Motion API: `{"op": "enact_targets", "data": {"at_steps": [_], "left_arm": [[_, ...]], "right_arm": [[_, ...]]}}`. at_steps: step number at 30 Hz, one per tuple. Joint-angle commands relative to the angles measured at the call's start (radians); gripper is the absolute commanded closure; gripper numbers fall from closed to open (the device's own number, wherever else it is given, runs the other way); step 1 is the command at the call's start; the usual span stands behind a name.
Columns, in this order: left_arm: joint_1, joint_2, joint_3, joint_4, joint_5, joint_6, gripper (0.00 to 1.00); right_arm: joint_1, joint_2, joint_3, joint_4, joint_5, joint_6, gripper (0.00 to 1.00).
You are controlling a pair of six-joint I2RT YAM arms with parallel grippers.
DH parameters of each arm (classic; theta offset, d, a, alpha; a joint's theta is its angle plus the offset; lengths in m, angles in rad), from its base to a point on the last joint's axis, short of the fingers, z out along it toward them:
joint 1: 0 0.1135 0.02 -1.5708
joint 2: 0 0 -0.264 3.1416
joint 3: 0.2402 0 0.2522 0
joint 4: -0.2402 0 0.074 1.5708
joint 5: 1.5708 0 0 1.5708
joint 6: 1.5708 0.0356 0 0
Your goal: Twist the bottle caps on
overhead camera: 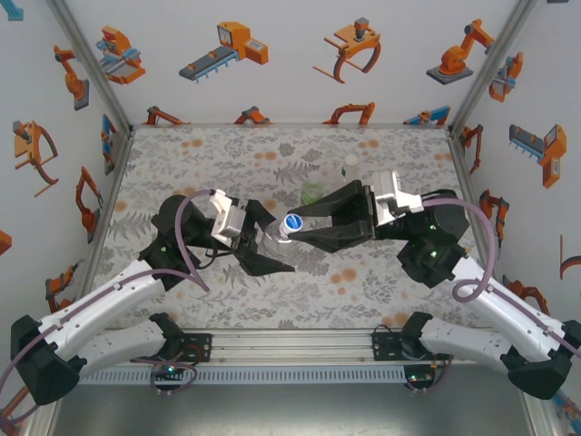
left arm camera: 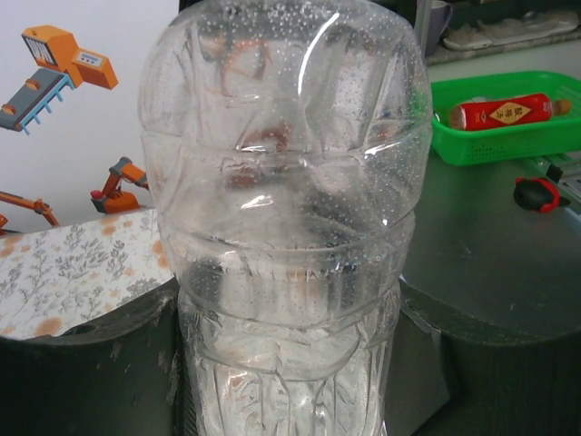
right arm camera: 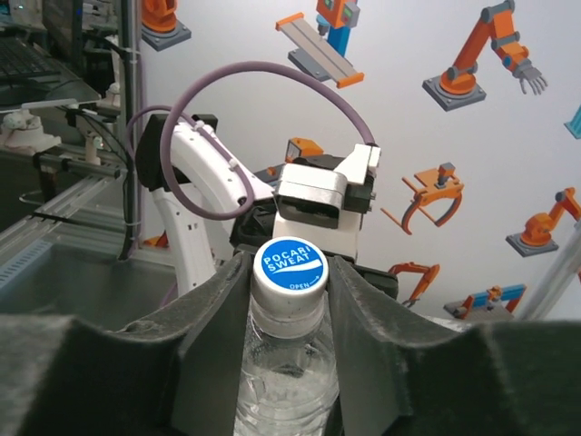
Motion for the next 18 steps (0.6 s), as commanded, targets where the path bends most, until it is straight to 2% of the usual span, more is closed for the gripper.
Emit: {"op": "enact_targets", "data": {"at_steps": [1,7,12,14,16,18], "left_arm": [[-0.007,0.000,-0.002,0.042,0.028,-0.007,1.00],[-0.007,-0.016,-0.001,0.025,-0.032,0.010,1.00],[-0.006,-0.043,0.000,-0.028,-0.124,0.043,1.00],[-0.007,-0.051,-0.003,-0.053,-0.165,0.057,1.00],[-0.006,-0.056,-0.010,-0.057,-0.195,0.060,1.00],[-0.007,-0.055,-0.009,-0.057,-0.206,0.060,1.00]], "right_arm": [[0.005,0.012,0.041,0.061,-0.040,0.045,0.66],[0.003,0.011,0.042,-0.010,-0.047,-0.014,0.73],[0.005,-0.018,0.041,-0.138,0.013,-0.121,0.76],[0.005,-0.026,0.041,-0.178,0.025,-0.158,0.73],[0.005,-0.032,0.043,-0.212,0.045,-0.182,0.64],[0.005,-0.037,0.044,-0.237,0.061,-0.201,0.64]]}}
